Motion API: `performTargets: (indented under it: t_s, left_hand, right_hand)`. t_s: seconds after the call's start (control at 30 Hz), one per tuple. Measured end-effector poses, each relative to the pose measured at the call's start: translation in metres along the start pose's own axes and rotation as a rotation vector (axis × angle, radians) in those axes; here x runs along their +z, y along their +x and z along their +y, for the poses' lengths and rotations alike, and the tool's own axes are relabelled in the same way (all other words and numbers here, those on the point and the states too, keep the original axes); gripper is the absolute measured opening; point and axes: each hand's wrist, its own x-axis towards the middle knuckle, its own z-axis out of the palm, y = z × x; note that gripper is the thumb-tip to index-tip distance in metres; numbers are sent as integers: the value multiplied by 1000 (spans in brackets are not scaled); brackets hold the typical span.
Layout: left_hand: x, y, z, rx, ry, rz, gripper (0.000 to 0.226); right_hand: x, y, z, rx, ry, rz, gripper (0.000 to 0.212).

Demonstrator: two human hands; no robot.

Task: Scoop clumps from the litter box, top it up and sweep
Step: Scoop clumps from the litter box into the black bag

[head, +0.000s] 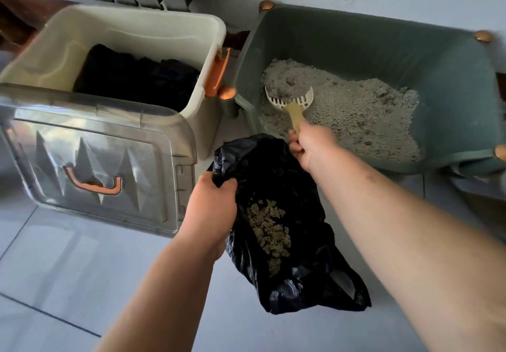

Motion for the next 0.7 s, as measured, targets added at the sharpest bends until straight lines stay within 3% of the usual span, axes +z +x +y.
performTargets:
  t_s: [0.17, 0.33, 0.7]
  left_hand:
    - [-1, 2, -2, -6, -8, 5, 9]
    - [0, 4, -1, 14, 22, 11, 10]
    - [0, -11, 2, 6, 0, 35, 9]
  right_hand:
    - [-5, 18, -3, -53, -94, -26, 23]
    - [-39, 6, 0, -86, 16, -117, 14]
    - [-88, -23, 2, -73, -29, -92, 9]
